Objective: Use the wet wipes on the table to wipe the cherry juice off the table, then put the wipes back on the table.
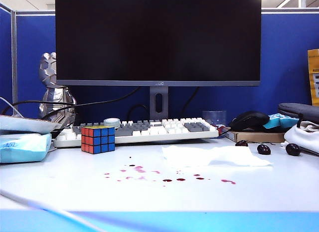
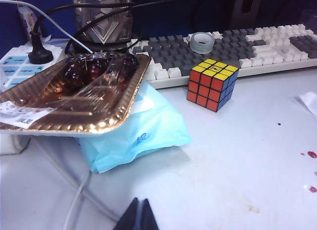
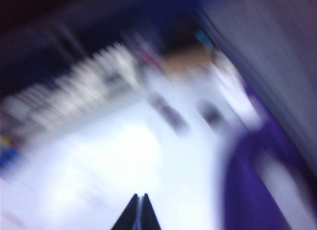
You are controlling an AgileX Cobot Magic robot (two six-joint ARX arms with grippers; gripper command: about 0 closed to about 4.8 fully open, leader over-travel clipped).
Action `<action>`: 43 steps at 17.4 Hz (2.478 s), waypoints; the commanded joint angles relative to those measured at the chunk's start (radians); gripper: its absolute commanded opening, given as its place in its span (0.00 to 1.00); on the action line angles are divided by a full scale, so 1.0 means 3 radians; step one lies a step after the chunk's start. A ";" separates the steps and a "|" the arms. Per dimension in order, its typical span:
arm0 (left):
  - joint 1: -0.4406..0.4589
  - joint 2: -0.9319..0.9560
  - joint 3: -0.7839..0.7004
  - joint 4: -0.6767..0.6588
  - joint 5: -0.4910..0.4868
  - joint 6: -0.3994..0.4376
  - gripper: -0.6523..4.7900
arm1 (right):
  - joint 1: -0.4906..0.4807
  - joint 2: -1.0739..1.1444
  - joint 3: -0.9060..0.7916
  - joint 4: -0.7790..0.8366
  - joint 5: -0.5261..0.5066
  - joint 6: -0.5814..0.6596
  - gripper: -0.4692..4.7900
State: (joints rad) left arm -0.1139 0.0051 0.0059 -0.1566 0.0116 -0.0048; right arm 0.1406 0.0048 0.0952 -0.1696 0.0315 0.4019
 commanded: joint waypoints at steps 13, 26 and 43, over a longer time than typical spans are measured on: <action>0.0008 -0.0011 -0.0003 -0.0037 0.0013 -0.0011 0.12 | 0.0655 0.4636 0.4037 -0.1096 -0.0792 -0.1472 0.09; 0.0008 -0.0011 -0.0003 -0.0037 0.0011 -0.0011 0.12 | 0.0792 0.6509 0.4541 -0.1428 -0.0991 -0.1353 0.80; 0.0008 -0.0011 -0.0003 -0.0037 0.0013 -0.0013 0.12 | 0.0857 0.6812 0.4832 -0.2143 -0.0294 -0.1563 0.09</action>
State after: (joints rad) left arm -0.1139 0.0051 0.0059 -0.1566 0.0113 -0.0051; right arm 0.3958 2.0480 1.5223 -0.7464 -0.0364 -0.0391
